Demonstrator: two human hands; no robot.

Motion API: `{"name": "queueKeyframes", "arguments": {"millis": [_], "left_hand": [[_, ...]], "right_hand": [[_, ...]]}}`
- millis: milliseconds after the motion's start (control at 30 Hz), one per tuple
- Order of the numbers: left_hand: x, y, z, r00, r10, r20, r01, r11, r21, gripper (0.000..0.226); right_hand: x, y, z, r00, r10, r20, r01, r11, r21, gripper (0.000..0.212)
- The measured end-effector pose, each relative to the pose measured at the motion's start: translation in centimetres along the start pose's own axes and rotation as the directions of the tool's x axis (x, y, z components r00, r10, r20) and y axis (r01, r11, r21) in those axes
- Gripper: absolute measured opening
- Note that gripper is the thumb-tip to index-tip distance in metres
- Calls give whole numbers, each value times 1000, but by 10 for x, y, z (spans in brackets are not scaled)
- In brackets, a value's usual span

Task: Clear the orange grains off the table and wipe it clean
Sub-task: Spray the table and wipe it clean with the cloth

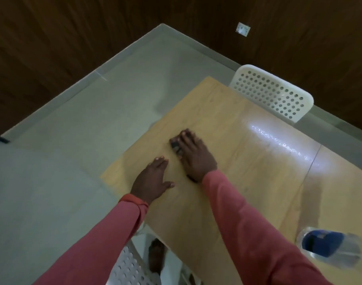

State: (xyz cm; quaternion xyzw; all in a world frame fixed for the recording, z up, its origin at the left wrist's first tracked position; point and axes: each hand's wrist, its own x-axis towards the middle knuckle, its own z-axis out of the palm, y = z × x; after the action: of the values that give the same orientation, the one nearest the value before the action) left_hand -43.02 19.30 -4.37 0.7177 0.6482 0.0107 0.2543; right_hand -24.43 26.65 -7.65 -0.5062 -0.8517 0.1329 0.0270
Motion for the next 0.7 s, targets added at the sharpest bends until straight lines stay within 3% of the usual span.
{"name": "queueKeyframes", "arguments": {"millis": [100, 167, 267, 367, 433, 567, 700], "left_hand": [[-40, -17, 13, 996, -87, -31, 86, 995, -43, 79], [-61, -26, 21, 992, -117, -45, 114, 991, -71, 76], [-79, -33, 29, 986, -153, -69, 146, 985, -96, 72], [-94, -36, 32, 981, -179, -71, 172, 981, -87, 70], [-105, -36, 33, 979, -191, -71, 184, 979, -86, 68], [-120, -31, 36, 979, -179, -99, 169, 981, -96, 58], [-137, -23, 41, 967, -193, -169, 169, 975, -146, 38]], "right_hand": [[-74, -27, 18, 984, -174, -22, 174, 985, 9, 55], [-115, -17, 16, 977, -210, -29, 211, 977, 25, 54], [-113, 25, 9, 997, -57, -57, 59, 998, 34, 55], [-45, 49, -1, 987, 159, -35, -159, 987, 9, 63], [9, 36, -9, 978, 207, 37, -207, 978, -20, 70], [59, -39, -5, 989, -56, 138, 64, 997, -50, 86], [2, -107, 28, 891, -380, 246, 409, 909, -76, 73]]}}
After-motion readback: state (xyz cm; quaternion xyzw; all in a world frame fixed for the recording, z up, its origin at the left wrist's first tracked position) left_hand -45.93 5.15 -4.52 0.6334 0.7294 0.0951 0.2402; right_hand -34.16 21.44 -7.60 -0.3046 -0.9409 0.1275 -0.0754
